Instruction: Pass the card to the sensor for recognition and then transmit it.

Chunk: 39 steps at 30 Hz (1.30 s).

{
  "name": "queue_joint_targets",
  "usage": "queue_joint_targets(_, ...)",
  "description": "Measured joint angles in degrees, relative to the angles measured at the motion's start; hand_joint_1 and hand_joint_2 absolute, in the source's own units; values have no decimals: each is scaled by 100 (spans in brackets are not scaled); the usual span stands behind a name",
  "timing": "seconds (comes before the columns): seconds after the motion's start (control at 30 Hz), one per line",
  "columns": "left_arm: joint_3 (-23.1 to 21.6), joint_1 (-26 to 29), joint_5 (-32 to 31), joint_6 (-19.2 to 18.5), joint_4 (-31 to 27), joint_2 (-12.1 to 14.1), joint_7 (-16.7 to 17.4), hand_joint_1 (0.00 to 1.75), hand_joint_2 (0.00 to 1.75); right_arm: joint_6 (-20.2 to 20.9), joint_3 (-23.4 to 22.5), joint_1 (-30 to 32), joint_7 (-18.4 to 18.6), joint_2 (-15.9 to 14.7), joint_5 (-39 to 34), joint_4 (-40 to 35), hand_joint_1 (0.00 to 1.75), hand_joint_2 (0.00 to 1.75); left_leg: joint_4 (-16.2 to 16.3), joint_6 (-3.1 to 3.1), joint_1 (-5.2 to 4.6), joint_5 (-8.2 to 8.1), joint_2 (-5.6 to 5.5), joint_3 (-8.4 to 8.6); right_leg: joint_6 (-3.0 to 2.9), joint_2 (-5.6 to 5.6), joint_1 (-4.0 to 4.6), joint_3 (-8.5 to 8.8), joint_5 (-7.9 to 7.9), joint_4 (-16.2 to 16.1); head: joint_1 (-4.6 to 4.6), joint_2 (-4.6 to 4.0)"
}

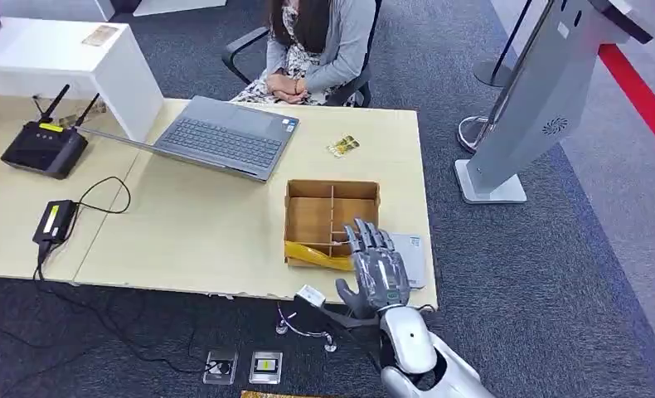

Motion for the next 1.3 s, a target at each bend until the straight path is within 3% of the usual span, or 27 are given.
queue_joint_targets(0.5,0,-3,-175,0,72,52,4,0,0,-271,2,-435,-251,422,79,913,0,175,0,0,0,0,0,0,0,0,0,0,0,0,0,0)
queue_joint_targets(1.3,2,-2,-37,-2,243,162,-37,0,0,-730,-107,-792,-238,535,-94,1952,0,175,1,0,0,0,0,1,0,0,0,0,0,0,0,-2)
